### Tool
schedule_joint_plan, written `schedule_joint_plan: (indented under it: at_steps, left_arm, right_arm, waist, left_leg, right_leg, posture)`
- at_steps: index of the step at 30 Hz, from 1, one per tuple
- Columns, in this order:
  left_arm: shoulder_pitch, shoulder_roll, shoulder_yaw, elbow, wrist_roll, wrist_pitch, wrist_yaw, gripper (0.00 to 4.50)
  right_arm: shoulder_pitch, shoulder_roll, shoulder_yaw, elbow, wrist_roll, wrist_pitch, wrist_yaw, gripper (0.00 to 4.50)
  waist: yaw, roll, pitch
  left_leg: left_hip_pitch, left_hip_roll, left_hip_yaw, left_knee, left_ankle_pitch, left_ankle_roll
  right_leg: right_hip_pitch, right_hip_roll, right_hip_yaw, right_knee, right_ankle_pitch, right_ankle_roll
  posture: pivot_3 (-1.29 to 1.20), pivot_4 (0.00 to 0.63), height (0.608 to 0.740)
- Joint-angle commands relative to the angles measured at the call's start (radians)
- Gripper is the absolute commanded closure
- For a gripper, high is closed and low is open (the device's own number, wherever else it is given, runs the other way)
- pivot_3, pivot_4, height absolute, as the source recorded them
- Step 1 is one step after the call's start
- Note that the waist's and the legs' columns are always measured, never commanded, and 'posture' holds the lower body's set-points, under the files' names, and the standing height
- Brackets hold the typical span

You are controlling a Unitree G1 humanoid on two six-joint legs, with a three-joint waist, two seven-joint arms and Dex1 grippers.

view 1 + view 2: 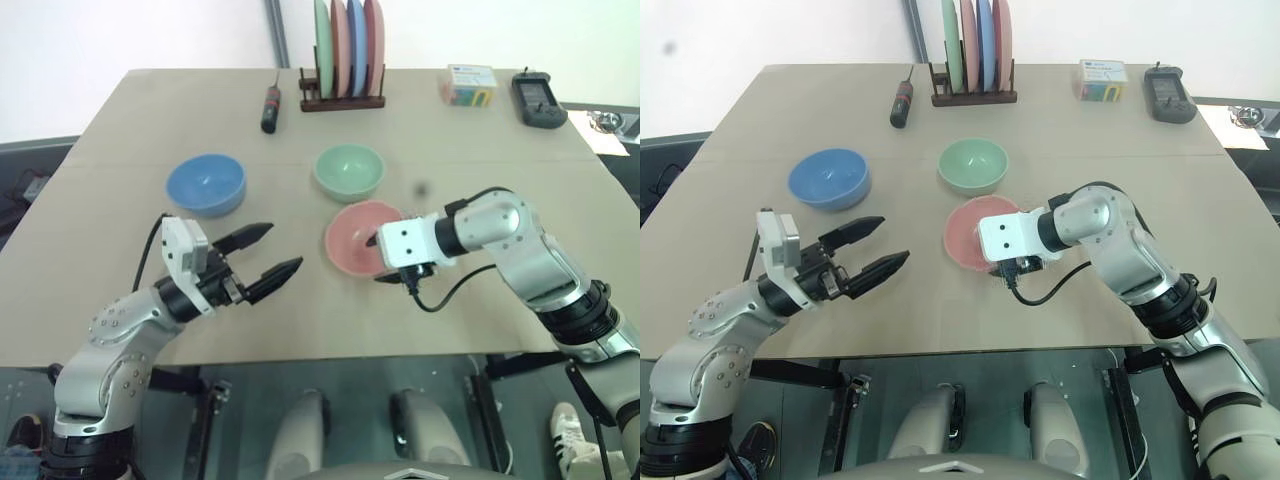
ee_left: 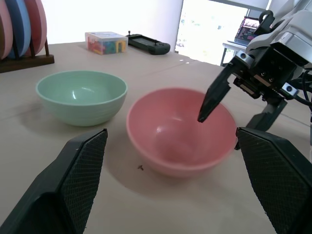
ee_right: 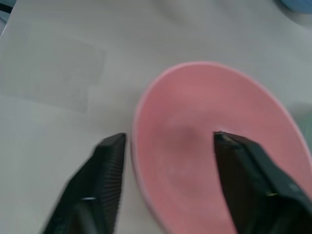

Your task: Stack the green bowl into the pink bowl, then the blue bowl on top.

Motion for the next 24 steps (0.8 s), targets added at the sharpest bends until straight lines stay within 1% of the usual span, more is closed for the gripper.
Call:
schedule_joint_plan:
  at_steps: [1,4,6,10,12,14,18,24]
  left_arm:
    - [-0.011,0.008,0.007,-0.006,0.0,-0.01,-0.006,0.0]
    - [-0.006,0.005,0.016,-0.019,-0.014,-0.004,-0.002,0.0]
    - [-0.004,-0.003,0.024,-0.022,-0.018,-0.007,0.009,0.0]
    - [0.0,-0.037,0.054,-0.028,-0.036,-0.017,0.052,0.0]
    - [0.004,-0.051,0.069,-0.035,-0.04,-0.02,0.073,0.0]
    - [0.022,-0.061,0.086,-0.046,-0.031,-0.029,0.095,0.0]
    - [0.059,-0.075,0.115,-0.071,-0.023,-0.044,0.132,0.0]
    - [0.134,-0.092,0.182,-0.122,-0.016,-0.065,0.198,0.0]
  right_arm:
    - [-0.018,0.001,-0.015,-0.039,0.01,0.019,-0.02,0.08]
    - [-0.05,-0.01,-0.05,-0.047,0.065,0.095,0.017,0.08]
    - [-0.098,-0.004,-0.086,-0.032,0.124,0.165,0.036,0.08]
    - [-0.228,0.031,-0.126,0.115,0.168,0.197,0.001,0.08]
    - [-0.292,0.077,-0.136,0.23,0.163,0.181,-0.054,0.08]
    - [-0.356,0.145,-0.124,0.395,0.138,0.125,-0.12,0.08]
    - [-0.429,0.245,-0.101,0.644,0.103,0.018,-0.196,0.08]
    - [-0.553,0.406,-0.112,1.102,0.057,-0.162,-0.341,0.08]
  waist:
    - [-0.001,0.0,0.0]
    - [-0.001,0.0,0.0]
    - [-0.001,0.0,0.0]
    - [-0.004,0.0,0.0]
    - [-0.005,0.0,0.0]
    - [-0.007,0.0,0.0]
    - [-0.007,0.0,0.0]
    - [-0.007,0.0,0.0]
  left_leg:
    - [0.0,0.0,0.0,0.0,0.0,0.0]
    - [0.0,0.0,0.0,0.0,0.0,0.0]
    - [0.0,0.0,0.0,0.0,0.0,0.0]
    - [0.0,0.0,0.0,0.0,0.0,0.0]
    - [0.0,0.0,0.0,0.0,0.0,0.0]
    - [0.0,0.001,0.0,0.0,0.0,0.0]
    - [0.0,0.0,0.001,-0.001,0.0,0.0]
    - [-0.001,0.0,0.001,-0.003,0.0,0.0]
  right_leg:
    - [0.0,0.0,0.0,0.0,0.0,0.0]
    - [0.0,0.0,0.0,0.0,0.0,0.0]
    - [0.0,0.0,0.0,0.0,0.0,0.0]
    - [0.0,0.0,0.0,0.0,0.0,0.0]
    - [0.0,0.0,0.0,0.0,0.0,0.0]
    - [0.0,0.0,0.0,0.001,0.0,0.0]
    - [-0.001,0.0,0.0,0.0,0.002,0.002]
    - [-0.002,0.0,0.001,-0.001,0.002,0.002]
  posture:
    - [0.0,0.15,0.74]
    - [0.0,0.15,0.74]
    - [0.0,0.15,0.74]
    - [0.0,0.15,0.74]
    - [0.0,0.15,0.74]
    - [0.0,0.15,0.74]
    - [0.0,0.15,0.74]
    - [0.0,0.15,0.74]
